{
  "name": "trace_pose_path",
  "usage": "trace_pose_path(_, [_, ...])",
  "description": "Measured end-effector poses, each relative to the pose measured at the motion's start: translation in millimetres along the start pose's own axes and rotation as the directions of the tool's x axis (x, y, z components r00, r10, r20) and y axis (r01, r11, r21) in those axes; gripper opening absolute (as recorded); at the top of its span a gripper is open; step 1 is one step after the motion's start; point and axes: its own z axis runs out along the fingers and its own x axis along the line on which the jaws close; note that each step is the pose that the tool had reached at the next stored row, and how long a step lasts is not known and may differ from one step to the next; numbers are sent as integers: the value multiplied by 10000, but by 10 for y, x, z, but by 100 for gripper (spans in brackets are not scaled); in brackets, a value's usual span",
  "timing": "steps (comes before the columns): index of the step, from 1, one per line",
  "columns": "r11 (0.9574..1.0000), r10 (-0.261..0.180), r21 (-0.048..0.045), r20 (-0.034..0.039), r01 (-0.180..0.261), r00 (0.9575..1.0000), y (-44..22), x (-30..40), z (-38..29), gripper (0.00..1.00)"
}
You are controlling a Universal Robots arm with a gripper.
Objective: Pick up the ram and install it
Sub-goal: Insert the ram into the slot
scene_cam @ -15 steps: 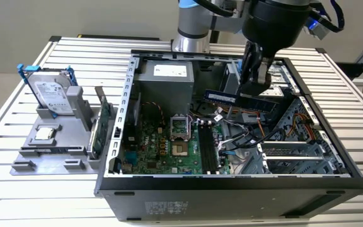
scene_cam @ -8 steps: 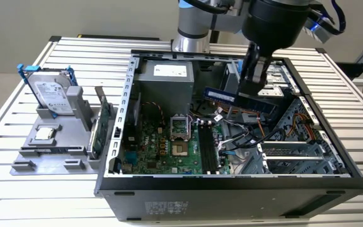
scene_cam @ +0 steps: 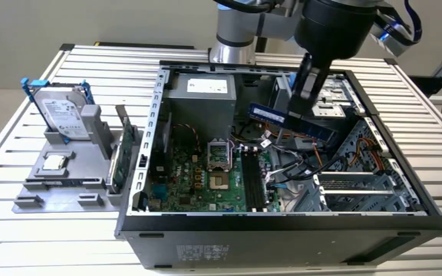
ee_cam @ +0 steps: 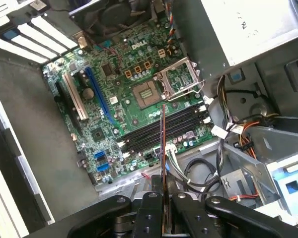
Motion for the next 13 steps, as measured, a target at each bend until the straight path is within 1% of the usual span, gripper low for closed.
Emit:
trace_pose_path(3, [9993, 379, -28, 5, -379, 9993, 0, 0, 0, 0])
trace_pose_path(6, [9973, 729, -54, 8, -729, 9973, 0, 0, 0, 0])
trace_pose_path(13, [9898, 1419, -105, 10, -1419, 9899, 0, 0, 0, 0])
